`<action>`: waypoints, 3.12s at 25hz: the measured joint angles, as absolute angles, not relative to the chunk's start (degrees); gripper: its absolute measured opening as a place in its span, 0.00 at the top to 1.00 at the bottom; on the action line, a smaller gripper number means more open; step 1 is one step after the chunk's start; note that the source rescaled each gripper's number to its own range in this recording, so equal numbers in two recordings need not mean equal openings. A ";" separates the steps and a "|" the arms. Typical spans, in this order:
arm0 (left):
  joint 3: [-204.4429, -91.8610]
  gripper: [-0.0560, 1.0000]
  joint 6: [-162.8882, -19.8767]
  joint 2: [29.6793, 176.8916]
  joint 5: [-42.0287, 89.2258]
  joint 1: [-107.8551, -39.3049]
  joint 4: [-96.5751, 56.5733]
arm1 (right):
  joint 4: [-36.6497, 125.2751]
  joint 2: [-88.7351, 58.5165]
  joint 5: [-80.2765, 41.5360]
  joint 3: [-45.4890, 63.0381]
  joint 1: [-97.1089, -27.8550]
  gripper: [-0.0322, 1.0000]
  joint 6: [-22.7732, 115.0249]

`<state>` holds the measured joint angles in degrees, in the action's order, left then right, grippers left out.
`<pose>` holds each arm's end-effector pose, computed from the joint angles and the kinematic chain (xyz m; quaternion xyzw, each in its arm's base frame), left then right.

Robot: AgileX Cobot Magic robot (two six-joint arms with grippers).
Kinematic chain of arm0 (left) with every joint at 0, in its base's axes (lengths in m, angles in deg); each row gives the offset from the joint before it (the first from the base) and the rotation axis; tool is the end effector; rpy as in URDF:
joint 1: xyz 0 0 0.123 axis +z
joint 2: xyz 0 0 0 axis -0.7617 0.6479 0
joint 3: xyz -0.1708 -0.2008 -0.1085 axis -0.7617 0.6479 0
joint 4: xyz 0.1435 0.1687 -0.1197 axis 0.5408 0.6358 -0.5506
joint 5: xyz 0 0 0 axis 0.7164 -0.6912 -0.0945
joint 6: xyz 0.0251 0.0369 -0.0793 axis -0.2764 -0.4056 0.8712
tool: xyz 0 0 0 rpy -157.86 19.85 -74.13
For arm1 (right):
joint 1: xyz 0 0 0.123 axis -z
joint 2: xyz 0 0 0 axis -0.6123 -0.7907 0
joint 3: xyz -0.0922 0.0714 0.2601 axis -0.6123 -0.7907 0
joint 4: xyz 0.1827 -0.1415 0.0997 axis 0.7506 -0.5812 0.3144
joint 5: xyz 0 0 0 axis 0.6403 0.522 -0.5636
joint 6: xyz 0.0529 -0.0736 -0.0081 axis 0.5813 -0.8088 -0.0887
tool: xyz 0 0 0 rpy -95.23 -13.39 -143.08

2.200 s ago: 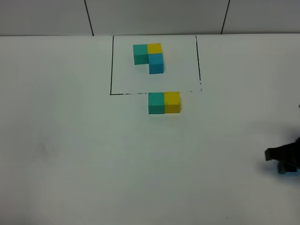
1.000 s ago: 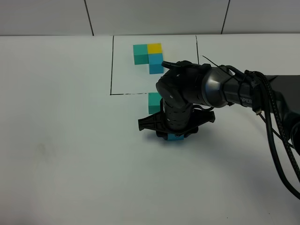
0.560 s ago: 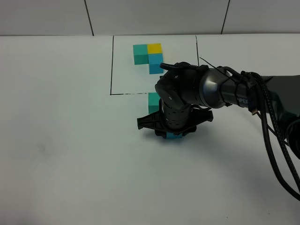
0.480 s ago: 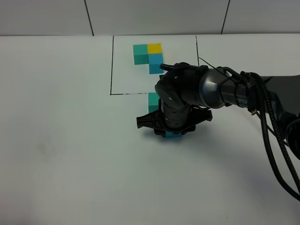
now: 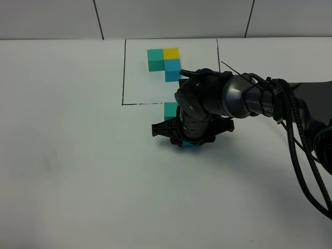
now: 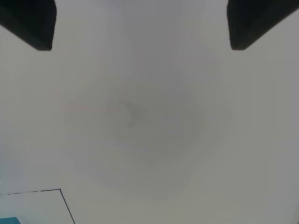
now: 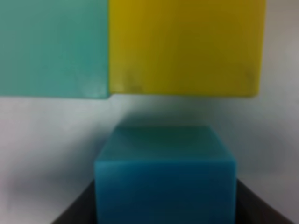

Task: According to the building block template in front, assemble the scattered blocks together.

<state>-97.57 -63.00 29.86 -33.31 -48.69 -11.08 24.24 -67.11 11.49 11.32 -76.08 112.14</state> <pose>-0.0065 -0.0064 0.2792 0.0370 0.8489 -0.0096 0.5272 0.3427 0.2552 0.1087 -0.0316 0.9907 0.0126 0.1321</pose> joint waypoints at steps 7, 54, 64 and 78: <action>-97.57 0.27 -63.00 29.86 -33.31 -48.69 -11.08 | 23.61 -67.46 10.41 11.72 -75.58 0.95 112.14; -97.57 0.27 -63.07 29.86 -33.31 -48.69 -11.08 | 21.42 -67.63 9.00 11.78 -75.39 0.95 113.64; -97.57 0.27 -63.07 29.86 -33.31 -48.69 -11.08 | 21.42 -67.63 8.95 11.78 -75.39 0.95 113.64; -97.57 0.27 -63.07 29.86 -33.31 -48.69 -11.08 | 21.23 -67.55 8.50 11.78 -75.39 0.50 112.86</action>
